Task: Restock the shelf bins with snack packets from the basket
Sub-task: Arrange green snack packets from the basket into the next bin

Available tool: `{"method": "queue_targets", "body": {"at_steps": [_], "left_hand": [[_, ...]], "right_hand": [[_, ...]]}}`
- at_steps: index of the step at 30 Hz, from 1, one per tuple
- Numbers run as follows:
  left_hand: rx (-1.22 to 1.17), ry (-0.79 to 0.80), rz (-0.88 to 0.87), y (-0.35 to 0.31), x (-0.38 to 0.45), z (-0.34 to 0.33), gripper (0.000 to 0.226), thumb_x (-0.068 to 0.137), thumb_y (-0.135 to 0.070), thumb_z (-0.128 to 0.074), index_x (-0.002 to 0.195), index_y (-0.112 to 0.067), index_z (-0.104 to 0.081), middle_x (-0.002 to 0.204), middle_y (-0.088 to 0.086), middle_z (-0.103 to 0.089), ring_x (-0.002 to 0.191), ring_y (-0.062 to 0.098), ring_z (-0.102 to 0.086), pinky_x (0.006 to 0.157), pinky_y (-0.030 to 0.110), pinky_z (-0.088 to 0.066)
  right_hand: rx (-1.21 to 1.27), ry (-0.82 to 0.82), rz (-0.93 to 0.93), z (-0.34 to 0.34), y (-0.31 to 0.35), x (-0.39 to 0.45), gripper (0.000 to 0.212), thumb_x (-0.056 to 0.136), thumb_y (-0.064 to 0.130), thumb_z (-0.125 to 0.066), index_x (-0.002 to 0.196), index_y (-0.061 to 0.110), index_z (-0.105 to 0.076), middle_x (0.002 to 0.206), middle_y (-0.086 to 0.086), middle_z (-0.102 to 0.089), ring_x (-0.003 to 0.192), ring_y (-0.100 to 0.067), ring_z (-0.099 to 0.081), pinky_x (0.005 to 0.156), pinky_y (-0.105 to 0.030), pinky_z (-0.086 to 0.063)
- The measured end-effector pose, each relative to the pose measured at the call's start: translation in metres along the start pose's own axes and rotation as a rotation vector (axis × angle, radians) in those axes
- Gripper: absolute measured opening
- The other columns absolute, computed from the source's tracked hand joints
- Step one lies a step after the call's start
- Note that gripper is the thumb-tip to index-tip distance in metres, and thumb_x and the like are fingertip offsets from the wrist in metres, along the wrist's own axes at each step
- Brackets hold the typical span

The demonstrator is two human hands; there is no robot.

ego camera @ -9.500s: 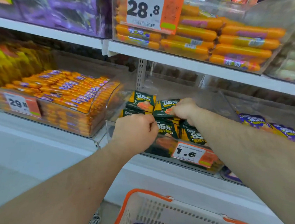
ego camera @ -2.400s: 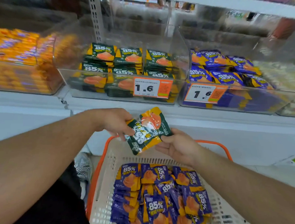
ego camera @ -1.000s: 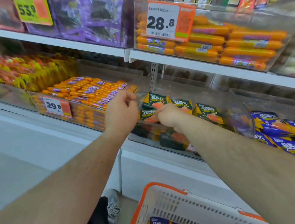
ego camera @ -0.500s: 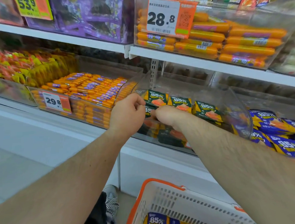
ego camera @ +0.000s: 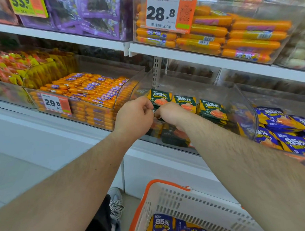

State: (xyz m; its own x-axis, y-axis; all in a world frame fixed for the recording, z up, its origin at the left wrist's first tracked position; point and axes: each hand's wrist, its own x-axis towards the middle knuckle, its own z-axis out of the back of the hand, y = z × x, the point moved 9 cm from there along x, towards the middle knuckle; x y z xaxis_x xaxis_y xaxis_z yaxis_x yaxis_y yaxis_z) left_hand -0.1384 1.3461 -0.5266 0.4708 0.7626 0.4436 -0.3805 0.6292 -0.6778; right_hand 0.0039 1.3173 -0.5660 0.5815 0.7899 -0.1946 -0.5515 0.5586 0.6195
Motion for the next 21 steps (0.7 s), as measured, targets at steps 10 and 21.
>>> {"method": "queue_targets", "body": {"at_steps": [10, 21], "left_hand": [[-0.014, 0.11, -0.249, -0.06, -0.027, -0.029, 0.01, 0.078, -0.017, -0.052, 0.08, -0.016, -0.061, 0.065, -0.007, -0.056, 0.065, 0.022, -0.051, 0.058, 0.032, -0.041], [0.4, 1.1, -0.491, -0.08, -0.152, -0.19, 0.028, 0.093, -0.022, -0.047, 0.112, -0.031, -0.066, 0.118, -0.006, -0.066, 0.108, 0.018, -0.059, 0.092, 0.037, -0.049]], "right_hand": [[0.095, -0.859, 0.689, 0.069, 0.006, -0.087, 0.029, 0.091, 0.012, -0.045, 0.068, 0.004, -0.06, 0.071, -0.008, -0.061, 0.072, -0.022, -0.049, 0.066, -0.034, -0.033], [0.058, -0.726, 0.444, 0.03, -0.205, -0.164, 0.036, 0.088, 0.022, -0.038, 0.058, 0.005, -0.049, 0.058, -0.008, -0.047, 0.06, -0.024, -0.042, 0.056, -0.036, -0.025]]}}
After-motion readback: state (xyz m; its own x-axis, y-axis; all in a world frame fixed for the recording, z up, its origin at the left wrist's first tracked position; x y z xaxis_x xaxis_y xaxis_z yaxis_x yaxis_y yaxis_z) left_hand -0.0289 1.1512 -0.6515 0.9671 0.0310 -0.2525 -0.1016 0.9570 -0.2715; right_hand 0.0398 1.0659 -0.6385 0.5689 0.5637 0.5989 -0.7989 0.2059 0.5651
